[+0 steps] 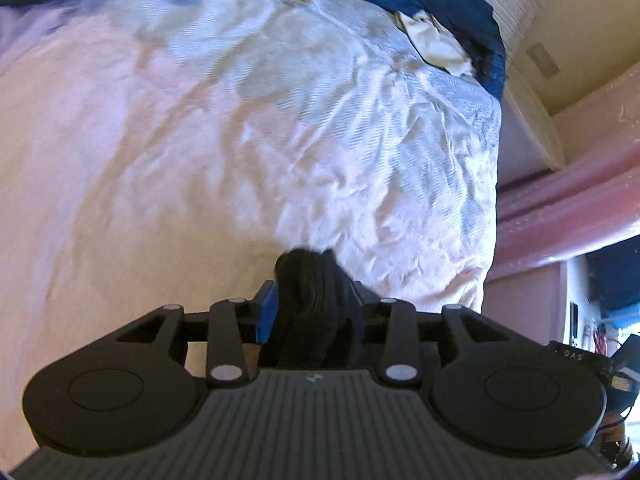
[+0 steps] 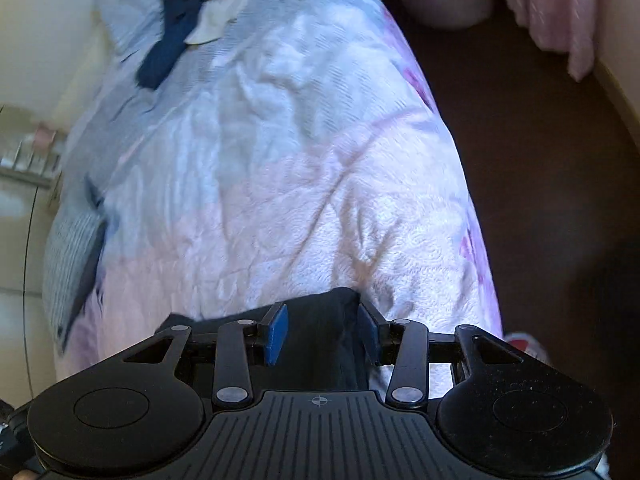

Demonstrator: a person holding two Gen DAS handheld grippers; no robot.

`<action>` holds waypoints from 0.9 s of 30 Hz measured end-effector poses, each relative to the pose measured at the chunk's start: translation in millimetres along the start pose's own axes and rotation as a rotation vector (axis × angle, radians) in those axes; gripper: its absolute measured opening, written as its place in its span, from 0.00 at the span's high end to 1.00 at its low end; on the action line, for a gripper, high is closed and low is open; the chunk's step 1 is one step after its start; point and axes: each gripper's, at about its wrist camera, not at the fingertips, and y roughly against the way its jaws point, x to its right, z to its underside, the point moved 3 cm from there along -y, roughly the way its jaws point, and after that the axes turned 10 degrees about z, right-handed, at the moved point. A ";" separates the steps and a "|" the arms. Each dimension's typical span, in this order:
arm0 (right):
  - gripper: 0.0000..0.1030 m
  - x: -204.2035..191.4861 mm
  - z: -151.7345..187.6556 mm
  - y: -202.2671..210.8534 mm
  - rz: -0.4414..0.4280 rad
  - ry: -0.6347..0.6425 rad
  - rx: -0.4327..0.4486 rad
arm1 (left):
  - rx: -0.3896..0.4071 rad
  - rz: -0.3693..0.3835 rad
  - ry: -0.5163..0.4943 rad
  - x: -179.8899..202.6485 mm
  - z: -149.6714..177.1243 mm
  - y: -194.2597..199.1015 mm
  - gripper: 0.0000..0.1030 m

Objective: Fold clothes
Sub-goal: 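Lift and carry the folded trousers with both grippers across the bed, then carry the folded black trousers along the bed with both grippers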

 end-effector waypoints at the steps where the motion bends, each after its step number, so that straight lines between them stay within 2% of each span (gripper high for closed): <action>1: 0.58 1.6 -2.4 -2.9 -0.002 -0.022 -0.012 | -0.020 0.006 -0.010 -0.8 -6.7 -8.0 0.62; 5: 0.58 2.7 -5.6 -13.5 -0.003 -0.053 -0.040 | -0.102 0.013 -0.016 -7.3 -23.6 -40.1 0.61; 9: 0.58 0.6 -2.7 -21.2 0.018 -0.034 -0.051 | -0.149 0.047 -0.016 -8.3 -25.3 -61.5 0.61; 15: 0.58 -6.9 -0.6 -29.3 0.035 0.025 -0.055 | -0.202 0.020 -0.066 -2.6 -22.4 -84.9 0.59; 16: 0.58 -8.9 -0.4 -31.3 0.038 0.038 -0.055 | -0.205 0.020 -0.067 -2.4 -22.5 -86.3 0.60; 19: 0.58 -16.7 1.8 -40.4 0.052 0.089 -0.083 | -0.210 0.010 -0.098 -0.4 -22.8 -86.6 0.70; 20: 0.60 -19.3 3.4 -42.5 0.065 0.113 -0.082 | -0.208 0.006 -0.107 -0.1 -23.3 -86.2 0.75; 21: 0.77 -21.6 5.2 -42.6 0.090 0.142 -0.066 | -0.202 0.018 -0.097 -2.3 -24.0 -84.7 0.77; 23: 0.83 -20.8 8.0 -40.6 0.103 0.178 -0.040 | -0.172 0.061 -0.044 -12.1 -24.3 -78.5 0.79; 27: 0.88 -2.7 8.7 -32.9 0.026 0.078 -0.035 | -0.073 0.171 0.097 -37.8 -22.2 -59.1 0.82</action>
